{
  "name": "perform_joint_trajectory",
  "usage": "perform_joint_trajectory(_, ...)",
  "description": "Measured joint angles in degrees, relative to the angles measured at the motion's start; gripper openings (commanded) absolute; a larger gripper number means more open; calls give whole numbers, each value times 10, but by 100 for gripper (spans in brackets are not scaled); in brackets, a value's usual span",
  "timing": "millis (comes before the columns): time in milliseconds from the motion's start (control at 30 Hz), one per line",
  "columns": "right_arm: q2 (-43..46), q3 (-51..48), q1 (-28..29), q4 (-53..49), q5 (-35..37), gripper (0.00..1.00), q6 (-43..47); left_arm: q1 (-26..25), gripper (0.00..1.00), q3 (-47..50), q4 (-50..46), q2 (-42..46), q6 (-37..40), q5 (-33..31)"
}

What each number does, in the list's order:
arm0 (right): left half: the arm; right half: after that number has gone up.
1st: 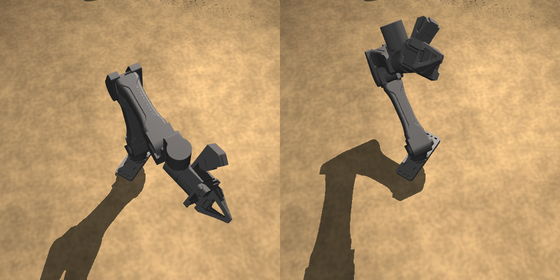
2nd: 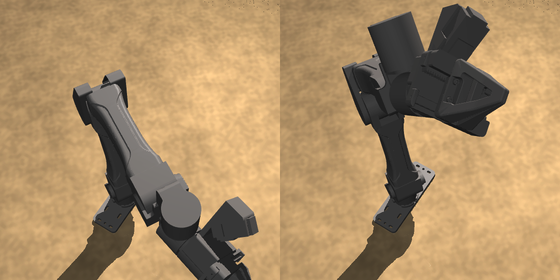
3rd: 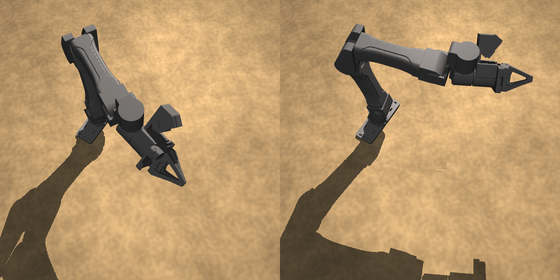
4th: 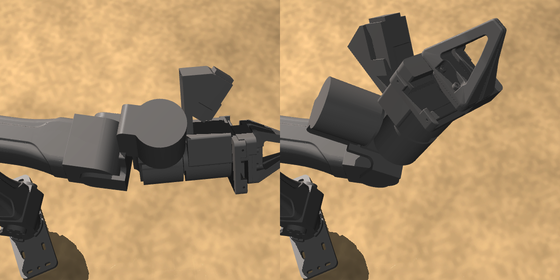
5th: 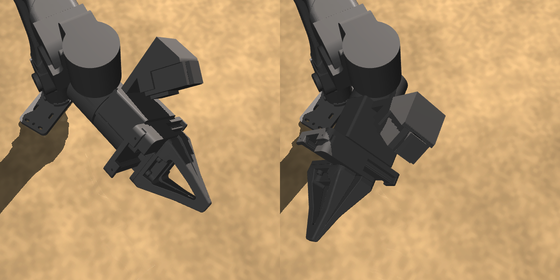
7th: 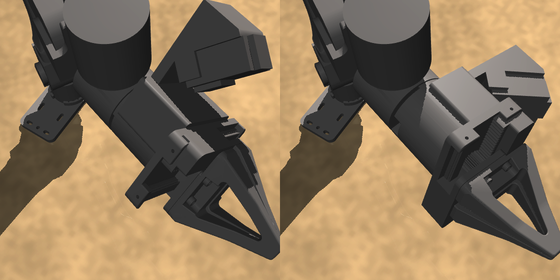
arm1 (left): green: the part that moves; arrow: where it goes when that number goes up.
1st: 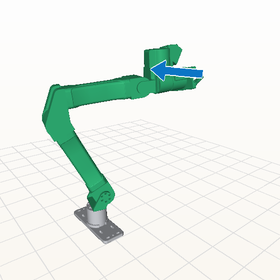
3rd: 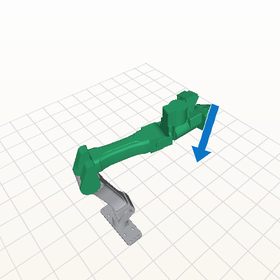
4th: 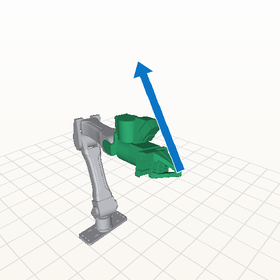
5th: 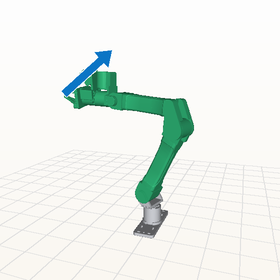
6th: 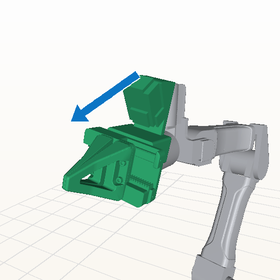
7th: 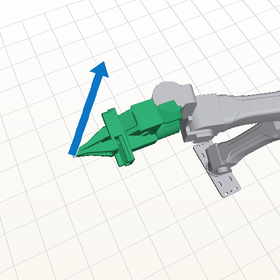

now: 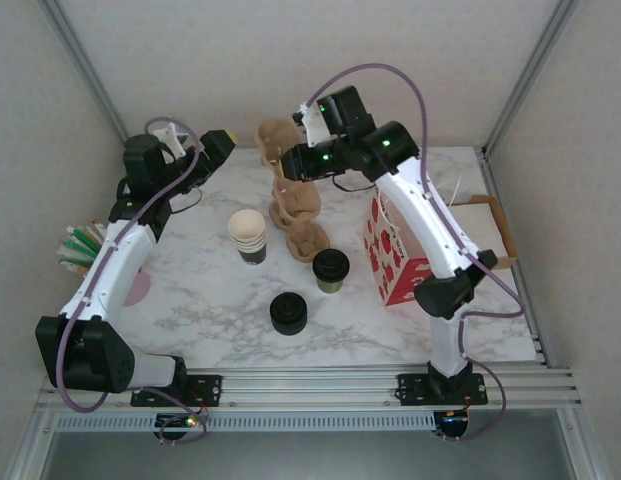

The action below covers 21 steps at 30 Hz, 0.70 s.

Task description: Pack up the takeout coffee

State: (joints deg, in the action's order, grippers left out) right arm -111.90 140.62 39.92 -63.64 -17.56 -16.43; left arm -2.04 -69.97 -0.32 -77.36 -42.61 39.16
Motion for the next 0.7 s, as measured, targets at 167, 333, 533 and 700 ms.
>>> perform_joint_trajectory(167,59,-11,1,9,-16,27,-4,-2,100,0,-4,1,0,0)
perform_joint_trajectory(333,114,-22,1,6,-2,27,-2,-24,100,-6,-8,-6,2,0)
perform_joint_trajectory(533,185,-35,0,-23,57,27,9,-93,99,-46,-17,-43,8,-3)
perform_joint_trajectory(700,250,-57,-9,-57,129,27,19,-171,94,-82,-25,-72,11,-13)
